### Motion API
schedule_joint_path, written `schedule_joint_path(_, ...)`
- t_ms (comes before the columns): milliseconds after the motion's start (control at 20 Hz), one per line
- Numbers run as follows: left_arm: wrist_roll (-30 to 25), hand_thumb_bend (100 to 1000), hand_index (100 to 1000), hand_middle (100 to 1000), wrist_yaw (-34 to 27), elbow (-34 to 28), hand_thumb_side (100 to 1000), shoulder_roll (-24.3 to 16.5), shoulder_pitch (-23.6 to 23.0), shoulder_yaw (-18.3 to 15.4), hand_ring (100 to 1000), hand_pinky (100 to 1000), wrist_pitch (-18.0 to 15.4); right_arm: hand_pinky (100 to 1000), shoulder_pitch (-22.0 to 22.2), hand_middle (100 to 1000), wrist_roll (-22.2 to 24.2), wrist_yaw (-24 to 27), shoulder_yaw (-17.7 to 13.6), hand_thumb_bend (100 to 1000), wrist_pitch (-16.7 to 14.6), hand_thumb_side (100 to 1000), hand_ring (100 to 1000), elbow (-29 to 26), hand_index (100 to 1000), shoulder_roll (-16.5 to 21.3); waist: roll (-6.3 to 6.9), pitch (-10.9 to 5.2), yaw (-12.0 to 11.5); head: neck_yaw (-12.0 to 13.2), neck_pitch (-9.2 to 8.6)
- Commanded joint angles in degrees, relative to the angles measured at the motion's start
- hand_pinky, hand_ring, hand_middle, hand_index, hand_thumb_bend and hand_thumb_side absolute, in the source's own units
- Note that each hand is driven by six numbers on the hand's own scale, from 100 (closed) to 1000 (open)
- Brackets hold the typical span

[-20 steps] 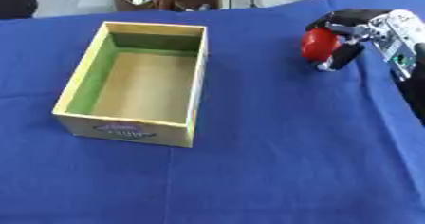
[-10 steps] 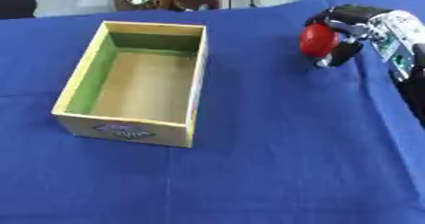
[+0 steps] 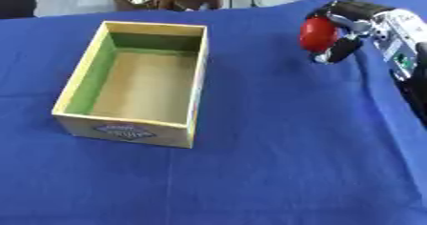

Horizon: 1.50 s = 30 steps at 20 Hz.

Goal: Pick up objects on the table and place them in the box.

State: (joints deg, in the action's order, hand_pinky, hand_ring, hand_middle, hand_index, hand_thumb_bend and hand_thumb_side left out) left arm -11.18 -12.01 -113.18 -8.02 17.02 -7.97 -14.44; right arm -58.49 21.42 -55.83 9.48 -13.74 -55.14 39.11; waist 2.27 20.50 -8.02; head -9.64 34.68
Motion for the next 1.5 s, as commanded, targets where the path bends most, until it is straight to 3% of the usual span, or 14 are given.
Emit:
schedule_joint_path(50,-0.1,100,681,352,-0.1,-0.9,733,-0.8,0.5,0.0,249,100,0.1,233,-1.4,575,-0.5,2.2,0.6,100,0.5,365,523,-4.3,466,2.5,-0.24,-1.67,0.1,0.2,-0.15)
schedule_joint_path(550,0.0,100,681,353,0.0,-1.1,730,-1.0,0.6,0.2,251,100,0.4,201,-4.2,552,1.2,7.9,3.9,100,4.0,446,492,-15.4,403,1.5,-1.1,-3.1,0.0,0.8,0.53)
schedule_joint_path(850,-0.2,100,681,354,0.0,-1.4,730,-1.0,0.8,0.5,252,100,0.6,198,-8.9,543,2.3,9.2,4.8,100,6.0,450,479,-18.1,397,-4.0,-1.64,-3.76,-0.9,0.2,0.91)
schedule_joint_path(1100,-0.5,100,681,354,-0.3,-1.4,729,-0.8,1.4,1.0,253,100,0.6,196,-12.5,541,3.0,9.1,6.2,100,6.7,444,472,-19.0,400,-11.3,-2.31,-4.06,-3.1,-1.0,0.93)
schedule_joint_path(1500,-1.6,100,681,355,-1.5,-1.4,724,-0.2,3.0,1.9,254,100,-0.2,192,-12.3,534,2.5,4.7,7.7,100,6.6,437,466,-17.1,397,-21.9,-2.62,-3.86,-6.9,-3.7,0.44)
